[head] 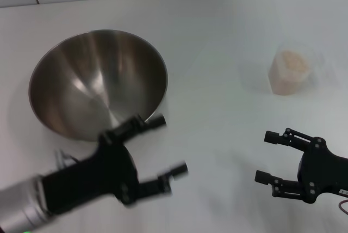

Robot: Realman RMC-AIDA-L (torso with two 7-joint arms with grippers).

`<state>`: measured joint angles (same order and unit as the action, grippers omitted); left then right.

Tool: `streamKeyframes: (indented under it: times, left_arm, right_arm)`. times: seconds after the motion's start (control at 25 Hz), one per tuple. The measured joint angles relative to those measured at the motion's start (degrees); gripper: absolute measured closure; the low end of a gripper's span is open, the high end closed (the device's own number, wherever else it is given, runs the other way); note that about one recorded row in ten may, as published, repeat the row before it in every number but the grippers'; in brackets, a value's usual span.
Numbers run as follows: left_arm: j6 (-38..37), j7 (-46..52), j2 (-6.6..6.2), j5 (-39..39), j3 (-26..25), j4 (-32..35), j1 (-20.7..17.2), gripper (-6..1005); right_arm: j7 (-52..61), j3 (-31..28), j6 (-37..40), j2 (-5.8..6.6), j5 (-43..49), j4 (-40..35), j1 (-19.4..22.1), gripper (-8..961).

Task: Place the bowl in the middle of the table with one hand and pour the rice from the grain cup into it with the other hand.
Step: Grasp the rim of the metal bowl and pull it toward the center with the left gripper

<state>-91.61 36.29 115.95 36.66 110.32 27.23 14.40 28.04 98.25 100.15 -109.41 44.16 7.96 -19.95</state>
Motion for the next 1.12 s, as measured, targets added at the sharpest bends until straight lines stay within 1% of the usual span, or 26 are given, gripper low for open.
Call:
streamKeyframes:
  times: [0.04, 0.08, 0.2, 0.24, 0.28, 0.36, 0.4, 0.44, 0.48, 0.52, 0.56, 0.6, 0.68, 0.76, 0.8, 0.84, 1.0, 1.04, 1.12]
  left_arm:
    - [0.00, 0.00, 0.00, 0.00, 0.00, 0.00, 0.00, 195]
    - [0.46, 3.90, -0.84, 0.19, -3.38, 5.82, -2.46, 198]
    - [7.94, 15.29, -2.41, 1.84, -11.47, 18.70, -6.39, 207]
    - [7.94, 15.29, -2.41, 1.84, -11.47, 18.70, -6.39, 210]
    - [19.86, 30.70, -3.06, 9.22, -19.00, 30.24, -8.34, 213]
    - [26.09, 41.77, -3.11, 16.33, -23.07, 36.81, -8.56, 220]
    - [29.76, 50.13, -3.12, 22.52, -25.36, 40.85, -8.35, 223]
    - [32.89, 60.02, -3.01, 31.34, -27.51, 44.83, -7.65, 226]
    - [33.96, 66.90, -2.93, 38.02, -28.91, 46.79, -6.86, 229]
    - [34.86, 75.15, -2.65, 46.73, -30.67, 49.25, -5.78, 232]
    - [34.52, 82.06, -2.03, 54.76, -32.60, 51.06, -4.52, 235]
    - [33.55, 88.50, -1.29, 63.06, -34.53, 52.09, -3.05, 237]
    - [30.17, 97.25, 0.48, 75.59, -38.57, 52.25, 0.23, 241]
    - [30.17, 97.25, 0.48, 75.59, -38.57, 52.25, 0.23, 237]
    - [25.69, 101.08, 2.03, 84.53, -43.81, 49.40, 3.87, 235]
    - [25.09, 100.15, 2.12, 86.05, -45.25, 47.19, 5.29, 234]
    - [25.10, 99.48, 2.05, 86.30, -45.76, 45.93, 5.91, 215]
    - [25.56, 97.20, 1.96, 86.37, -46.60, 44.10, 6.62, 207]
    - [26.34, 95.88, 1.99, 86.75, -47.01, 42.96, 6.92, 192]
  right_arm:
    - [0.00, 0.00, 0.00, 0.00, 0.00, 0.00, 0.00, 123]
    - [0.00, 0.01, 0.00, 0.00, 0.04, 0.02, -0.01, 123]
    - [0.00, 0.01, -0.06, 0.00, 0.08, 0.01, -0.11, 123]
    - [0.00, 0.01, -0.06, 0.00, 0.08, 0.01, -0.11, 123]
    - [0.00, 0.01, -0.12, 0.00, 0.08, 0.00, -0.15, 123]
    - [0.13, 0.01, -0.27, 0.00, 0.23, -0.04, -0.42, 123]
    - [0.25, 0.01, -0.34, 0.00, 0.28, -0.04, -0.56, 123]
    - [0.35, 0.00, -0.34, 0.01, 0.34, -0.06, -0.68, 123]
    - [0.40, 0.01, -0.35, 0.00, 0.37, -0.05, -0.73, 123]
    - [0.42, 0.00, -0.35, 0.01, 0.37, -0.04, -0.76, 123]
    - [0.42, 0.01, -0.35, 0.00, 0.37, -0.05, -0.79, 123]
    - [0.42, 0.00, -0.38, 0.00, 0.37, -0.05, -0.83, 123]
    - [0.41, 0.01, -0.40, -0.02, 0.37, -0.05, -0.85, 123]
    - [0.41, 0.01, -0.43, -0.08, 0.37, -0.05, -0.88, 123]
    - [0.40, 0.01, -0.44, -0.14, 0.38, -0.04, -0.88, 122]
    - [0.40, 0.01, -0.44, -0.14, 0.38, -0.04, -0.88, 122]
    - [0.19, 0.01, -0.46, -0.16, 0.38, 0.09, -0.74, 122]
    - [0.19, 0.01, -0.46, -0.16, 0.38, 0.09, -0.74, 122]
    - [0.18, 0.00, -0.51, -0.17, 0.37, 0.10, -0.72, 122]
